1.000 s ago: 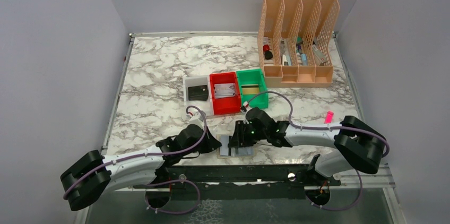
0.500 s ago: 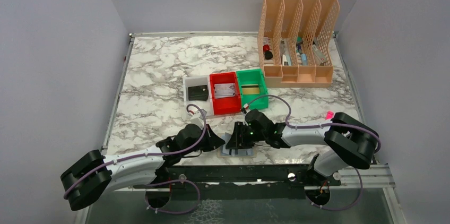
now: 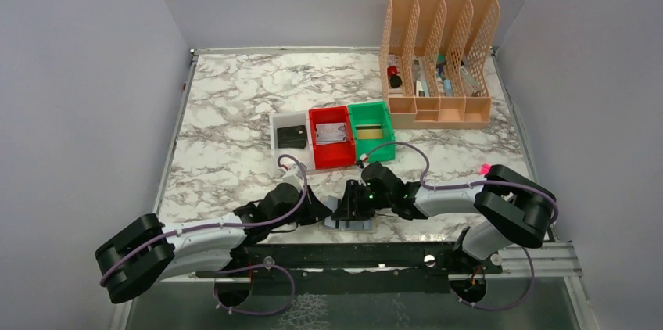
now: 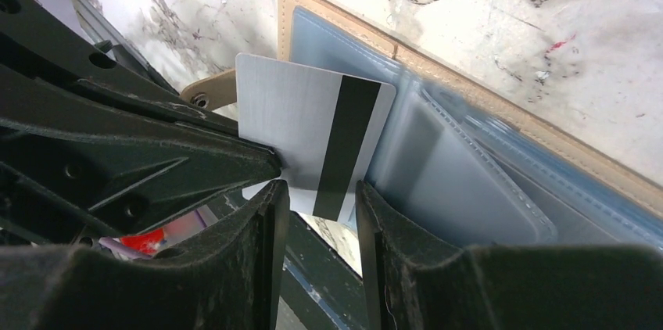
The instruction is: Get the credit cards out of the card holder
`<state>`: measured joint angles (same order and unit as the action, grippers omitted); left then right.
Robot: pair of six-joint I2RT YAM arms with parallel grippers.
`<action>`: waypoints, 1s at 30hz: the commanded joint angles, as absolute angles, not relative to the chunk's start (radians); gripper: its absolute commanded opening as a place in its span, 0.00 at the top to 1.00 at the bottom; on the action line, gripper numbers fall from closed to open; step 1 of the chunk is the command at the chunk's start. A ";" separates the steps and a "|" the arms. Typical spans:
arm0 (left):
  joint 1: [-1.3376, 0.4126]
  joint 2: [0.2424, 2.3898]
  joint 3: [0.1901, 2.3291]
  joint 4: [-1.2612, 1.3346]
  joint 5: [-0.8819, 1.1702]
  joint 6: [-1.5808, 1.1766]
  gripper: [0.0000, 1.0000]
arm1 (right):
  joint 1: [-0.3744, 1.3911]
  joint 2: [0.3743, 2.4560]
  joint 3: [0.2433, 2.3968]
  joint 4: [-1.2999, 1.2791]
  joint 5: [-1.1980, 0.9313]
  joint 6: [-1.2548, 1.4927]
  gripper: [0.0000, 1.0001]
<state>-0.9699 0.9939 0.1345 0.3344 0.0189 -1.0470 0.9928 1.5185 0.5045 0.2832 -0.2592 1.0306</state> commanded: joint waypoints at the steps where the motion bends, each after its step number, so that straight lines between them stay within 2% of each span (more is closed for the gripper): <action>1: -0.969 1.007 0.157 0.352 0.037 -1.039 1.00 | 0.991 1.523 0.486 0.256 -0.253 1.029 0.58; 7: -0.970 0.929 0.210 0.187 -0.041 -0.997 1.00 | 0.989 1.397 0.506 0.192 -0.197 0.968 0.56; 12: -0.968 0.808 0.299 0.007 -0.165 -0.909 1.00 | 0.986 1.285 0.563 0.069 -0.058 0.911 0.53; 16: -0.944 0.788 0.358 -0.035 -0.199 -0.818 1.00 | 0.980 1.206 0.583 0.002 0.087 0.901 0.42; 19: -0.886 0.837 0.397 -0.029 -0.122 -0.763 1.00 | 0.967 1.153 0.573 -0.006 0.153 0.898 0.35; 22: -0.776 0.858 0.398 0.032 0.046 -0.749 1.00 | 0.891 1.117 0.537 0.035 0.052 0.882 0.34; 25: -0.666 0.862 0.335 0.192 0.228 -0.802 1.00 | 0.742 1.114 0.471 0.169 -0.195 0.882 0.35; 30: -0.617 0.914 0.271 0.422 0.408 -0.887 1.00 | 0.713 1.173 0.448 0.365 -0.413 0.881 0.35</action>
<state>-0.6334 0.8783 0.3058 0.1913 0.1772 -0.8299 0.7136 1.1332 0.4614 0.1745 -0.1741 0.8944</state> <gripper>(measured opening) 0.009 0.654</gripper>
